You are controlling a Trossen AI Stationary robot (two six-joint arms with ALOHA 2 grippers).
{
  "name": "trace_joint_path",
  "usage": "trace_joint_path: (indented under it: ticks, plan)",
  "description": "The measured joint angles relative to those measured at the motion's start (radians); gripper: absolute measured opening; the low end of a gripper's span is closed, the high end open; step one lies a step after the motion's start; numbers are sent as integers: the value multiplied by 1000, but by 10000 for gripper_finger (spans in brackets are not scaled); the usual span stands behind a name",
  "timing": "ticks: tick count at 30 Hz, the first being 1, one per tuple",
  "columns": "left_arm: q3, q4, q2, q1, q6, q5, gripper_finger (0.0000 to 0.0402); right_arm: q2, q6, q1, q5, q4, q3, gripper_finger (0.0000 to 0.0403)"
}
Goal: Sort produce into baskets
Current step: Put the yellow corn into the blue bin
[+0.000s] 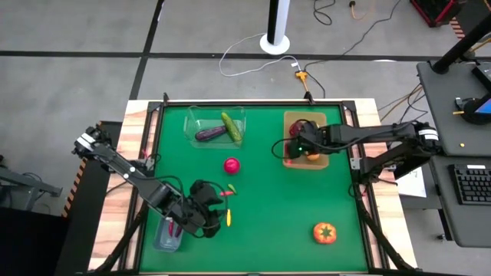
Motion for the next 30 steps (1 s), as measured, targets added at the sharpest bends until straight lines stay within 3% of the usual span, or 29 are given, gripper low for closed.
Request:
trace_joint_path:
  ticks: [4, 9, 14, 19, 26, 30]
  plan:
    - [0, 0, -16, 15, -40, 60, 171, -3, -100, 0, -35, 9, 56, 254]
    - [1, -3, -22, 73, -85, 268, 171, -4, -174, 0, -87, 6, 101, 258]
    - [1, -79, 19, 122, -356, 353, 171, -4, -216, -1, -87, 11, 121, 269]
    - [1, -109, 105, 147, -595, 398, 171, -4, -279, -12, -87, 13, 121, 275]
    - [118, -157, 278, 205, -624, 425, 171, -3, -363, -42, -88, 13, 120, 276]
    - [216, -241, 402, 226, -627, 529, 171, -3, -394, -61, -117, 13, 120, 277]
